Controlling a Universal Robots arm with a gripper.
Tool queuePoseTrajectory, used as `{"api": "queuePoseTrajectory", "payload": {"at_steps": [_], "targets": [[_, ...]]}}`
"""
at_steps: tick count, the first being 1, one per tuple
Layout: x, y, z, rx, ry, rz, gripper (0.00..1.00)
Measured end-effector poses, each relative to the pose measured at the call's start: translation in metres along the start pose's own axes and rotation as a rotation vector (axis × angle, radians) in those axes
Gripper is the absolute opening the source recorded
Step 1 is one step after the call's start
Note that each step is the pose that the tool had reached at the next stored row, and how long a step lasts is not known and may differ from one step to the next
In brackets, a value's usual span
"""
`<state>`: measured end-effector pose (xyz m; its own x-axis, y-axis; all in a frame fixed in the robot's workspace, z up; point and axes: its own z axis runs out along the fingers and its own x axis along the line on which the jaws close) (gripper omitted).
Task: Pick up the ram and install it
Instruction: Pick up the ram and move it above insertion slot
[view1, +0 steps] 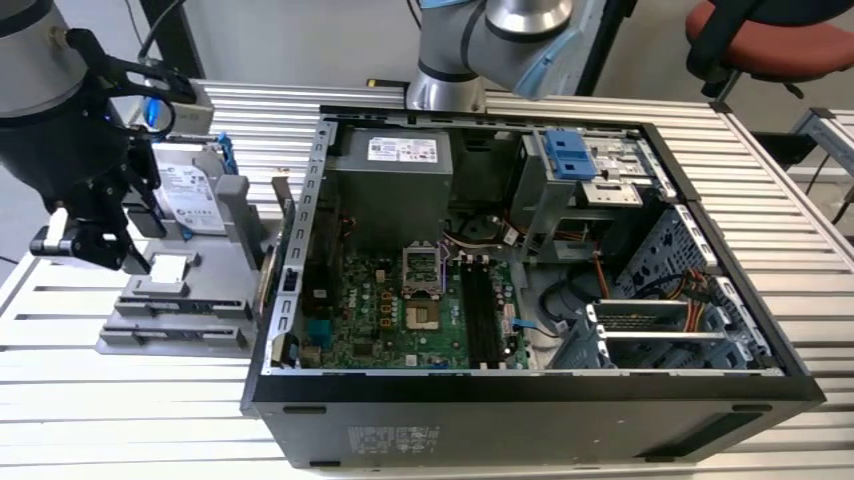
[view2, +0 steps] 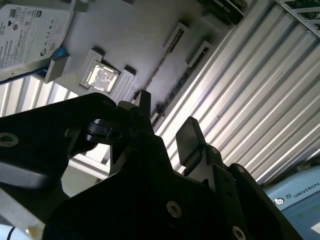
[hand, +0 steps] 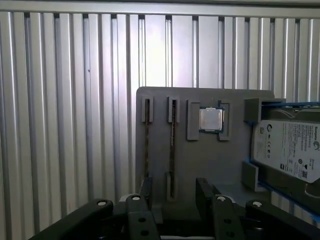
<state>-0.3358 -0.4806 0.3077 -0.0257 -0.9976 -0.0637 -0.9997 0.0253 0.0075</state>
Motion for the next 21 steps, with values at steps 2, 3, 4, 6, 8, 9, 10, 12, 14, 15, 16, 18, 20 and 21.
{"api": "queuePoseTrajectory", "payload": {"at_steps": [2,3,4,6,8,9,10,12,14,15,16,18,20,21], "targets": [[0.0003,0.0004,0.0037,0.0003,-0.0001,0.003,1.00],[0.0004,0.0009,0.0055,0.0004,-0.0002,0.004,1.00],[0.0005,0.0015,0.0074,0.0007,-0.0002,0.008,1.00],[0.0008,0.0023,0.0111,0.0015,0.0006,0.021,1.00],[0.0011,0.0035,0.0147,0.0021,0.0008,0.030,1.00],[0.0012,0.0042,0.0165,0.0022,0.0009,0.034,1.00],[0.0013,0.0045,0.0183,0.0024,0.0009,0.037,1.00],[0.0016,0.0046,0.0219,0.0025,0.0009,0.037,1.00],[0.0018,0.0046,0.0256,0.0021,0.0009,0.031,1.00],[0.0019,0.0046,0.0274,0.0018,0.0009,0.026,1.00],[0.0020,0.0046,0.0292,0.0016,0.0009,0.022,1.00],[0.0024,0.0046,0.0328,0.0011,0.0010,0.015,1.00],[0.0045,0.0046,0.0363,0.0007,0.0011,0.011,1.00],[0.0062,0.0046,0.0379,0.0006,0.0012,0.010,1.00]]}}
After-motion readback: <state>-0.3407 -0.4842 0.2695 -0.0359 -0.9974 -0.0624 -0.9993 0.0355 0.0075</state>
